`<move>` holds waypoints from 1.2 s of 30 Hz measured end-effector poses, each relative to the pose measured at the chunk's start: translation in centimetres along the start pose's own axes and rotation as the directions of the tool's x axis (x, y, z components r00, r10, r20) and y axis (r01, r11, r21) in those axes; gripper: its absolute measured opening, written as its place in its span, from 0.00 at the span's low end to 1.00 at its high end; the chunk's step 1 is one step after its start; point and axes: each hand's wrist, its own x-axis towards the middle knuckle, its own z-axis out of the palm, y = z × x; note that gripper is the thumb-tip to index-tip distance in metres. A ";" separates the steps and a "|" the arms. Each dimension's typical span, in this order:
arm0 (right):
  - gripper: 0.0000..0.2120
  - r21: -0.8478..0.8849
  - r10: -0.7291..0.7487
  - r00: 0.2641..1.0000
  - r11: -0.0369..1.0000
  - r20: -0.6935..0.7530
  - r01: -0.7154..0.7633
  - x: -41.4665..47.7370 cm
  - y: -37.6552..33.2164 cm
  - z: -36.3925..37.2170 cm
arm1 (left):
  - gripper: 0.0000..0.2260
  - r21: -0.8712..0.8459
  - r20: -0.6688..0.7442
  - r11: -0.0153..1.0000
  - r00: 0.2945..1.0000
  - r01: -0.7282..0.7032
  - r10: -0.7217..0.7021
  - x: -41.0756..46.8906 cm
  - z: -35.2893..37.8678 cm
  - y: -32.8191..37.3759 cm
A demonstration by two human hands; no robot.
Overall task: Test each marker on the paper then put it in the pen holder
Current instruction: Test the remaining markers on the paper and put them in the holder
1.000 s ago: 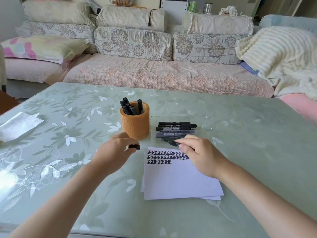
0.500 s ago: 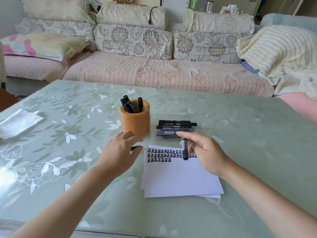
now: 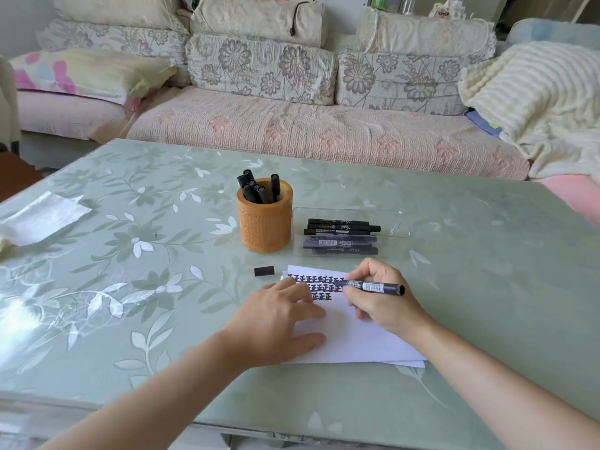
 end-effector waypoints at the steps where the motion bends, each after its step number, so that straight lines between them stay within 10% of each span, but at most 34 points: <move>1: 0.09 -0.021 0.002 1.000 1.000 -0.019 -0.003 0.1 0.3 0.2 | 0.14 0.004 0.002 1.000 1.000 -0.001 0.001 0.0 0.0 0.0; 36: 0.15 -0.219 -0.129 0.992 0.967 0.006 0.127 0.1 1.0 0.1 | 0.17 0.016 0.134 0.996 0.987 0.087 -0.088 0.4 -0.9 0.2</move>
